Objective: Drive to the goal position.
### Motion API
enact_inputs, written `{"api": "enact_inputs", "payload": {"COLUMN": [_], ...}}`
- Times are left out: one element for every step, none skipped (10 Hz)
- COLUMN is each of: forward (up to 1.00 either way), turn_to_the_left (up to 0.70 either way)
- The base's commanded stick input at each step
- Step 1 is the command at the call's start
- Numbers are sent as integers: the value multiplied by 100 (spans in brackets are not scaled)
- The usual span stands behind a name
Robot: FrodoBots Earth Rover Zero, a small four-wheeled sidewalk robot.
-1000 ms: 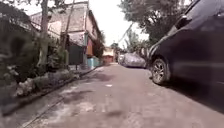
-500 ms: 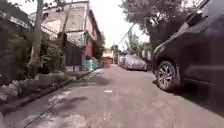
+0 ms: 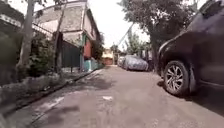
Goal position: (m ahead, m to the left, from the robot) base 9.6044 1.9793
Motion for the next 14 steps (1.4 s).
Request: {"api": "enact_inputs", "payload": {"forward": [70,70,70,70,70,70,70,70,70,70,70,70,70,70], "turn_to_the_left": [0,0,0,0,0,0,0,0,0,0,0,0,0,0]}}
